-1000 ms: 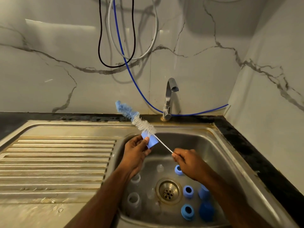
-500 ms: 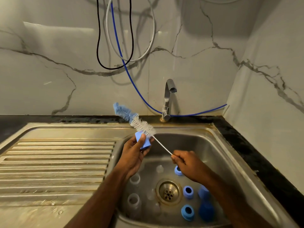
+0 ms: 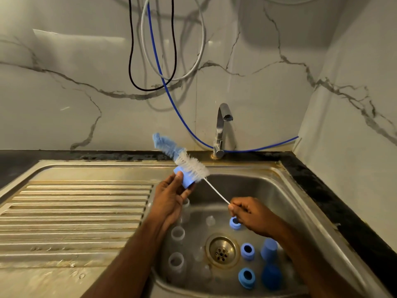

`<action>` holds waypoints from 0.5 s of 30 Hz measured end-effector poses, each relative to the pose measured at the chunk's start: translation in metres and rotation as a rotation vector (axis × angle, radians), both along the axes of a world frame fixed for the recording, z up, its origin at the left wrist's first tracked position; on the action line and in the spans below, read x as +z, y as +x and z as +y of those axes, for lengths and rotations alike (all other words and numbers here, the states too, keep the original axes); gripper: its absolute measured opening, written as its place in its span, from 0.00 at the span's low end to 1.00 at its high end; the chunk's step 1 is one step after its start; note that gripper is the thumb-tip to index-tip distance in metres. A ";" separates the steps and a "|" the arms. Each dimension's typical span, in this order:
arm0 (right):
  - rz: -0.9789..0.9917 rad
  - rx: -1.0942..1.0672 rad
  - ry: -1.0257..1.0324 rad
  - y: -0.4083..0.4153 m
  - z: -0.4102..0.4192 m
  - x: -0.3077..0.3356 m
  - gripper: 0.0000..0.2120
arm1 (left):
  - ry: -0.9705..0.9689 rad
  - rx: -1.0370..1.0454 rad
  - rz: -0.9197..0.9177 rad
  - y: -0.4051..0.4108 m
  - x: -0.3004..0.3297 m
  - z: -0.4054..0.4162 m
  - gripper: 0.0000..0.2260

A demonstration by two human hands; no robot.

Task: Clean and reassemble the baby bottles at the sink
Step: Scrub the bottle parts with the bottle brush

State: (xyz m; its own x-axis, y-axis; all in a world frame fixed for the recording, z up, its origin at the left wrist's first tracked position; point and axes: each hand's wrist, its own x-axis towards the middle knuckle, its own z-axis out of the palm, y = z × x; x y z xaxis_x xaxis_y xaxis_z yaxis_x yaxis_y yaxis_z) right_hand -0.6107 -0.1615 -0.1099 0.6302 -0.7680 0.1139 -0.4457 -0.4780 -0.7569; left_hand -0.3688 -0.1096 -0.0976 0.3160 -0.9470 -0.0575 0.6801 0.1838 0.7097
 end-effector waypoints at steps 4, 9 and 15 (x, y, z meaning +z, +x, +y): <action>0.041 0.023 0.069 -0.012 0.002 0.006 0.14 | 0.019 -0.055 -0.002 0.010 -0.001 0.001 0.18; -0.103 -0.039 0.091 0.009 0.009 0.008 0.15 | -0.025 -0.133 -0.110 -0.017 -0.005 0.001 0.15; 0.082 -0.018 0.058 -0.020 0.002 0.013 0.14 | -0.050 0.140 -0.827 0.009 -0.005 0.007 0.15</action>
